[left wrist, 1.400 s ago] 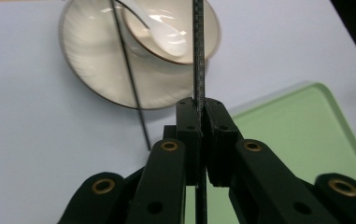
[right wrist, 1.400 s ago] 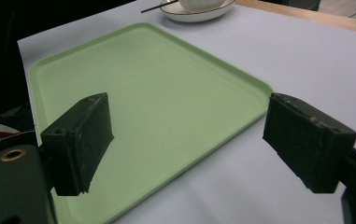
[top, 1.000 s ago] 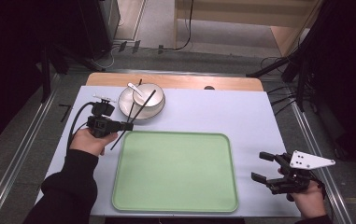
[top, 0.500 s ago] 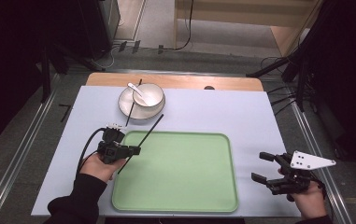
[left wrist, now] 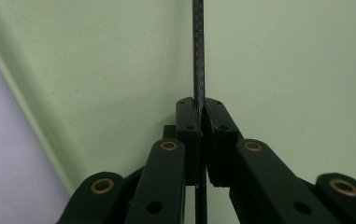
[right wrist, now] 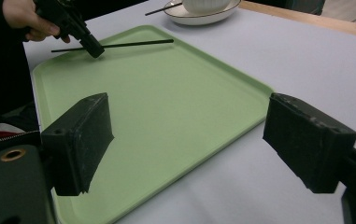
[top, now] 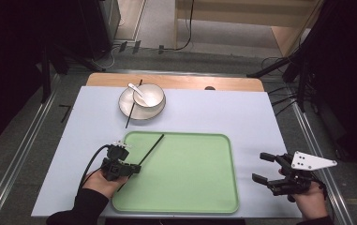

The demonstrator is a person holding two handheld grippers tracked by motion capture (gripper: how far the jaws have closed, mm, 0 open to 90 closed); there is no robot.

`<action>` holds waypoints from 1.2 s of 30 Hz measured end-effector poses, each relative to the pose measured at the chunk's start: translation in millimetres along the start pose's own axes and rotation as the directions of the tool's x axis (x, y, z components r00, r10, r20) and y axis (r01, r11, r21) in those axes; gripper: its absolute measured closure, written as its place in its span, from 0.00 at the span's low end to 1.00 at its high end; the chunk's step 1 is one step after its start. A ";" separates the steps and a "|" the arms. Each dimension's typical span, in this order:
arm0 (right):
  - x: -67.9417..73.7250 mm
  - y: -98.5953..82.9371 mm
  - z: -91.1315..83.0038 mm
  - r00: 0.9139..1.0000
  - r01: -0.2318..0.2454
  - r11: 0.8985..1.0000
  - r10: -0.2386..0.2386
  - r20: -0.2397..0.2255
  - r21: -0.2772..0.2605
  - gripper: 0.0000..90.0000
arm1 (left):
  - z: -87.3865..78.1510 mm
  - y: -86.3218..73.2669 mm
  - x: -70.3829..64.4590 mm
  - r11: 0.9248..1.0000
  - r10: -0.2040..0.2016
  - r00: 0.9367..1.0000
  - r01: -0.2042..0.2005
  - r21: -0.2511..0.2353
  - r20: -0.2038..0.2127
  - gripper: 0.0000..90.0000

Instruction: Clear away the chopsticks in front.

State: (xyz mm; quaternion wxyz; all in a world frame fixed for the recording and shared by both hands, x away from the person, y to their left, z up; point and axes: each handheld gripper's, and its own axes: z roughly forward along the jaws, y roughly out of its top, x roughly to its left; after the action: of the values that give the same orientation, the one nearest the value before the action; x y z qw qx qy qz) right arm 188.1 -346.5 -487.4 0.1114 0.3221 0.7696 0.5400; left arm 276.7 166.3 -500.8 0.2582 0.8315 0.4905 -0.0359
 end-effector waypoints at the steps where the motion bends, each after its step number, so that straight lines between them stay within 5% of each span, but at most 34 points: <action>1: 0.1 0.0 0.1 1.000 -0.001 1.000 0.001 -0.001 0.001 0.18 | 0.6 0.3 0.5 1.000 -0.017 1.000 0.017 -0.005 0.009 0.95; 10: 0.0 0.3 0.7 1.000 0.002 1.000 -0.002 -0.001 0.002 0.18 | 0.5 0.2 -2.8 1.000 0.019 1.000 -0.019 -0.003 0.009 0.86; 14: 0.4 0.6 1.1 1.000 0.003 1.000 -0.003 -0.003 0.002 0.18 | 0.3 2.2 0.4 0.999 0.034 0.996 -0.033 -0.005 0.077 0.76; 18: 0.5 0.7 1.4 1.000 0.000 1.000 0.000 -0.004 0.003 0.18 | -4.8 7.6 0.8 0.997 0.053 0.989 -0.045 -0.060 0.136 0.65; 24: 0.3 0.6 1.8 1.000 -0.003 1.000 0.003 -0.005 0.003 0.18 | -18.0 16.6 12.7 0.982 0.117 0.987 -0.099 -0.160 0.110 0.45; 28: 0.0 0.6 1.2 1.000 -0.003 1.000 0.003 0.004 -0.001 0.17 | -24.0 20.3 22.5 0.977 0.115 0.988 -0.094 -0.192 0.105 0.40; 33: -2.3 0.0 -0.4 0.999 0.009 1.000 -0.008 0.041 -0.023 0.16 | -34.3 30.3 36.2 0.974 0.123 0.991 -0.111 -0.199 0.050 0.37; 36: -2.7 -0.5 -0.7 0.999 0.004 1.000 -0.003 0.038 -0.016 0.16 | -45.2 41.3 47.1 0.969 0.099 0.994 -0.086 -0.233 0.042 0.37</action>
State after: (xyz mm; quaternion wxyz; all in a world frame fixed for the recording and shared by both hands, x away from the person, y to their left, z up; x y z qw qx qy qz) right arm 189.6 -348.8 -488.0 0.1294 0.3301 0.7634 0.5399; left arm 326.7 208.9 -460.2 0.3676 0.8165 0.4450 0.0114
